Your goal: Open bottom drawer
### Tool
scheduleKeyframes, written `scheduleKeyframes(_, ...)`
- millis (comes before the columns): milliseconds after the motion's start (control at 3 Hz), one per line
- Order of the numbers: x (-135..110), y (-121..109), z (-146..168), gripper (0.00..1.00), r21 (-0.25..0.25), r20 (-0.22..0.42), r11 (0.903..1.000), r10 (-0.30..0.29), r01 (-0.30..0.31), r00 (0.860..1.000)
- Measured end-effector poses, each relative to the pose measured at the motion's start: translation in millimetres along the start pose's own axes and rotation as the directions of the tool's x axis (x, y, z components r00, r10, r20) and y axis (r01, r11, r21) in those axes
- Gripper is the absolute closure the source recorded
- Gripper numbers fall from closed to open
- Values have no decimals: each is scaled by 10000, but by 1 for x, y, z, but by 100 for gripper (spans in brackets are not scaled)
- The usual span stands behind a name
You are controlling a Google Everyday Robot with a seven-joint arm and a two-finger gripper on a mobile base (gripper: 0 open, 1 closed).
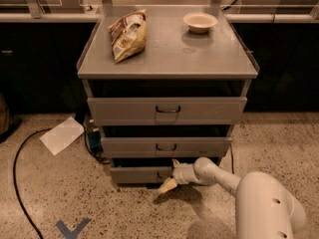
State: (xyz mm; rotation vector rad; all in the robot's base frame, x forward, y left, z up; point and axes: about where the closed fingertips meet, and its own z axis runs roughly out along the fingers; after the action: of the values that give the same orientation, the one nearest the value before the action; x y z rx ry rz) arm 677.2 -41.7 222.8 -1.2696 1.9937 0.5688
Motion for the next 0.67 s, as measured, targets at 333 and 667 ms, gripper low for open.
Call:
scheduleKeyframes(333, 0, 0, 0, 0, -1, 0, 10000, 0, 0, 10000)
scheduleKeyframes(667, 1, -9, 12, 0, -95, -148, 9999, -67, 66, 9999)
